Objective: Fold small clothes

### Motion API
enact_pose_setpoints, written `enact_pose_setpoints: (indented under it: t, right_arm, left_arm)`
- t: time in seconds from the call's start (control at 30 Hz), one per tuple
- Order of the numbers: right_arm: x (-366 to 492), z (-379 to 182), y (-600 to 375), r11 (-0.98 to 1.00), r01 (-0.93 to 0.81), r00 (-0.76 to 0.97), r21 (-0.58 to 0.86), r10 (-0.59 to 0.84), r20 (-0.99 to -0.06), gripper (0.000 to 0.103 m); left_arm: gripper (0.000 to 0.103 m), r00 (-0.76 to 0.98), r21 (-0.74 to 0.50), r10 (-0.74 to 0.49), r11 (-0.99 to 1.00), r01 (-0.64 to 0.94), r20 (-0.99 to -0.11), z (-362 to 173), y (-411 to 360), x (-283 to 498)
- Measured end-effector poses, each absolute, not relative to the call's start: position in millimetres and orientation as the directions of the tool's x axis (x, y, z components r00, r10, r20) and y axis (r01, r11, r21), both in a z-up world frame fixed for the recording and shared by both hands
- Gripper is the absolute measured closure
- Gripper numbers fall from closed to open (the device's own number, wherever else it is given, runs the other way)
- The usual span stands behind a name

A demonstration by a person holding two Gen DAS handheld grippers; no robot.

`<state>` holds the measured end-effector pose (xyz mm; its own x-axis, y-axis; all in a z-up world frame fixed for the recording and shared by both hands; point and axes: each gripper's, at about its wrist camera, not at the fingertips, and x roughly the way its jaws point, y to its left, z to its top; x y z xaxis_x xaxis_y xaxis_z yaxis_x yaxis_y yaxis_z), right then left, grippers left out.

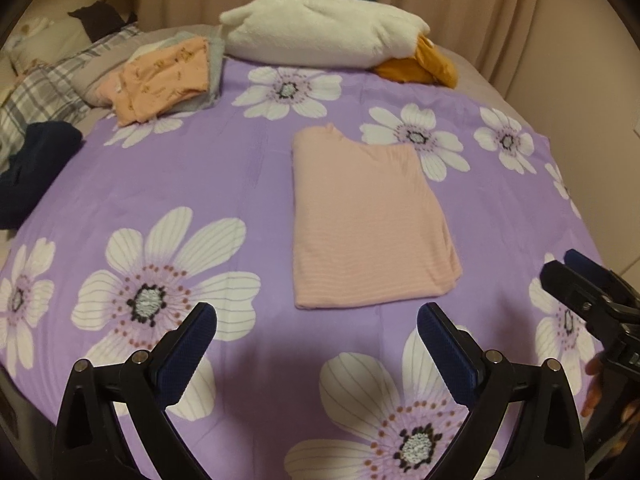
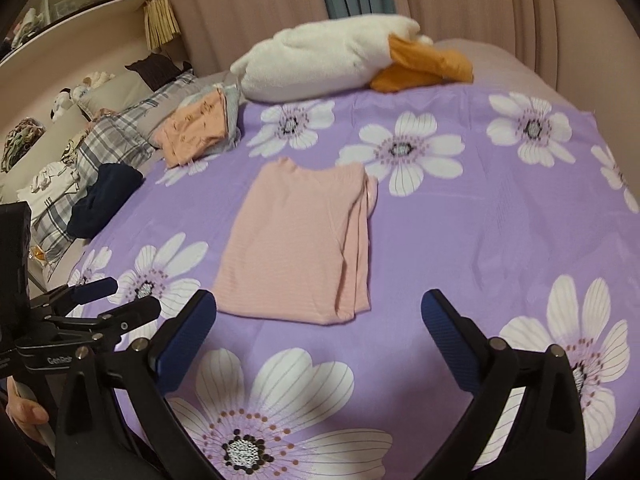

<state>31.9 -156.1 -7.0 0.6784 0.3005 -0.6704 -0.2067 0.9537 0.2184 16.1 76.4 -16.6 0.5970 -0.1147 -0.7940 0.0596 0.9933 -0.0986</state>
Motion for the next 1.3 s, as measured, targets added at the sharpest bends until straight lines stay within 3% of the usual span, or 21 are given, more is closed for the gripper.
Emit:
enact_pose_setpoints:
  t: [0.43, 0.77, 1.3]
  right_arm:
    - [15.0, 44.3, -146.4, 0.951, -0.24, 0.736, 0.194, 0.308, -0.603, 0.0]
    - [21.2, 6.6, -139.6, 0.958, -0.194, 0.676, 0.212, 0.287, -0.679, 0.0]
    - [17.3, 10.4, -141.4, 0.972, -0.166, 0.699, 0.166, 0.235, -0.675, 0.0]
  left_arm:
    - [0.003, 0.629, -0.077, -0.108, 0.994, 0.077, -0.77, 24.6, 70.7, 7.1]
    - [0.003, 0.631, -0.007, -0.052, 0.997, 0.074, -0.774, 14.8, 55.8, 1.5]
    - [0.003, 0.634, -0.001, -0.036, 0.998, 0.056, -0.772, 14.3, 59.0, 0.2]
